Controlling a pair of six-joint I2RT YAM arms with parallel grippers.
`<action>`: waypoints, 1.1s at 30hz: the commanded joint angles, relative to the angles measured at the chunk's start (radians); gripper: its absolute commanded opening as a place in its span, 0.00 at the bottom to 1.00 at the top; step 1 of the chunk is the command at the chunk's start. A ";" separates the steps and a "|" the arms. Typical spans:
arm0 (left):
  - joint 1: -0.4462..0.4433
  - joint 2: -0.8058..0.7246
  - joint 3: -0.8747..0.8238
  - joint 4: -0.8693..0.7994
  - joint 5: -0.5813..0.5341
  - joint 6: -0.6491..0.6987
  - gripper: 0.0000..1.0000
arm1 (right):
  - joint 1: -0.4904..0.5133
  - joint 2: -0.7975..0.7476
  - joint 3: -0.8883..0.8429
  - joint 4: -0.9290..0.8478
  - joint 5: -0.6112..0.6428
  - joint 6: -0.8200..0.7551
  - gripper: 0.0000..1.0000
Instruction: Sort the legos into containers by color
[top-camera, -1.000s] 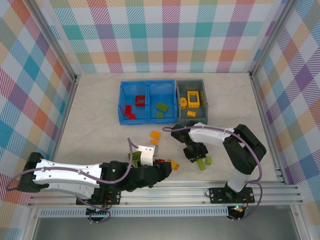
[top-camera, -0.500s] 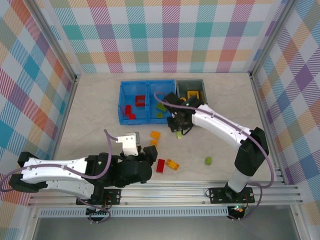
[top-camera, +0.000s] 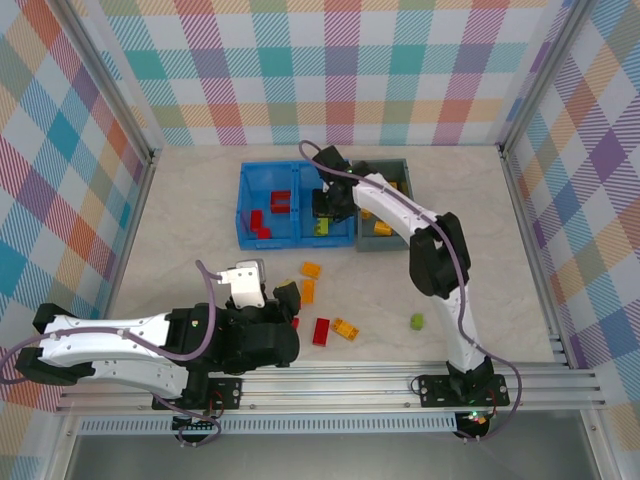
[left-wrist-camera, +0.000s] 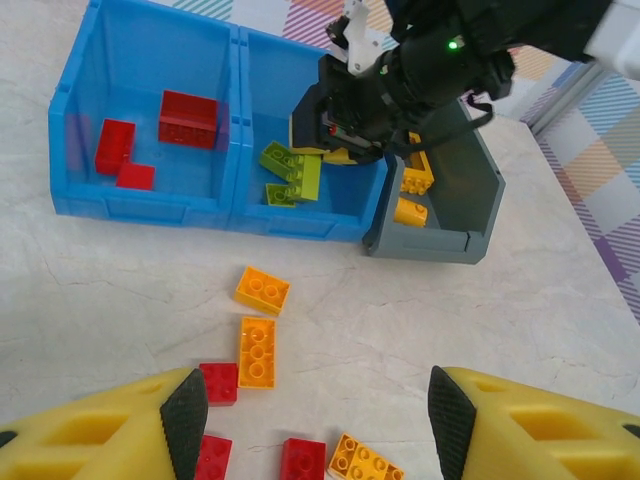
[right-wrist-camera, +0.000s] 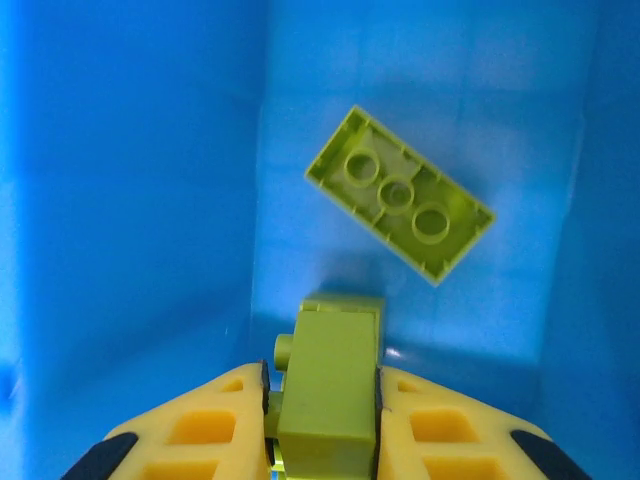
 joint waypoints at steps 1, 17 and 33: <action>-0.007 0.022 0.015 0.027 -0.020 0.038 0.62 | -0.002 0.029 0.092 0.033 -0.110 0.027 0.18; -0.007 0.148 0.061 0.101 0.043 0.117 0.62 | -0.026 0.169 0.278 -0.050 -0.156 0.079 0.45; 0.417 0.210 0.006 0.238 0.681 0.355 0.72 | 0.004 -0.445 -0.162 0.048 0.041 0.012 0.53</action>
